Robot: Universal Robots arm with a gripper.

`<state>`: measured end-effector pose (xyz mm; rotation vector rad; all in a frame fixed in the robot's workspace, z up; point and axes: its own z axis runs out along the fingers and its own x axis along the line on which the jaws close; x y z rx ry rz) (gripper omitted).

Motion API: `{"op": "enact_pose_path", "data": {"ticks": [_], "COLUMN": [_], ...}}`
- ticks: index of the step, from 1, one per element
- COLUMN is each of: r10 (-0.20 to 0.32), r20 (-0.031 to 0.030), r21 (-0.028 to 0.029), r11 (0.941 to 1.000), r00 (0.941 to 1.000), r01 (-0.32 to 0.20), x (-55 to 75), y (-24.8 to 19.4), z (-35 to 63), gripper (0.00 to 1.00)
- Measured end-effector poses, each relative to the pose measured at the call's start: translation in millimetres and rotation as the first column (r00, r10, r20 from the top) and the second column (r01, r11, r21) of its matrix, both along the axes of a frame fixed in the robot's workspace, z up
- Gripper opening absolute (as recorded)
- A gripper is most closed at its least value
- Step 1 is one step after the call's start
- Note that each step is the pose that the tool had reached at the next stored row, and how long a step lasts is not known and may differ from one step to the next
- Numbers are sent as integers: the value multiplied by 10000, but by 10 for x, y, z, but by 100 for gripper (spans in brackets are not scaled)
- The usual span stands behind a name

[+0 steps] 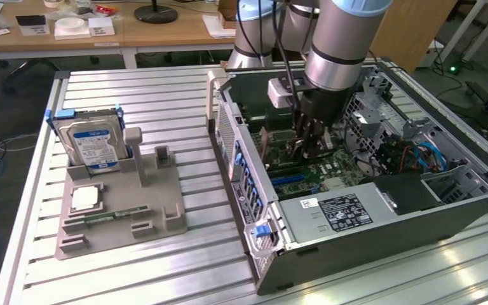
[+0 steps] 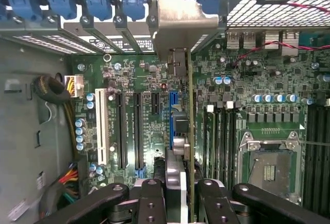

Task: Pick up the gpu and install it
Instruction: 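Insert the gpu into the slot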

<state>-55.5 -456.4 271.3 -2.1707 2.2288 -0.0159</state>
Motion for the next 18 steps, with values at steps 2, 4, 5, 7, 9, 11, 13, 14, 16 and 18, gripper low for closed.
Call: {"op": "enact_pose_path", "data": {"ticks": [2,4,5,7,9,11,13,14,16,18], "r10": [-1,-1,-1,0,0,-2,-1,-1,0,0], "r20": [0,0,0,0,-1,-1,-1,-2,-2,-2], "r21": [0,0,0,1,0,0,-1,0,0,-1], "r11": [10000,10000,10000,10000,10000,10000,10000,10000,10000,10000], "r00": [10000,10000,10000,10000,10000,10000,10000,10000,10000,10000], "r01": [1,1,1,0,0,2,1,1,0,0], "x": [-16,-32,-34,-34,-35,-41,-52,-60,-67,-70], "y": [0,0,0,-2,-2,-3,-3,-3,-3,-3], "z": [-32,-52,-66,-101,-138,-166,-191,-204,-225,-235], "gripper": [29,29,29,29,29,29,29,29,29,29]}}
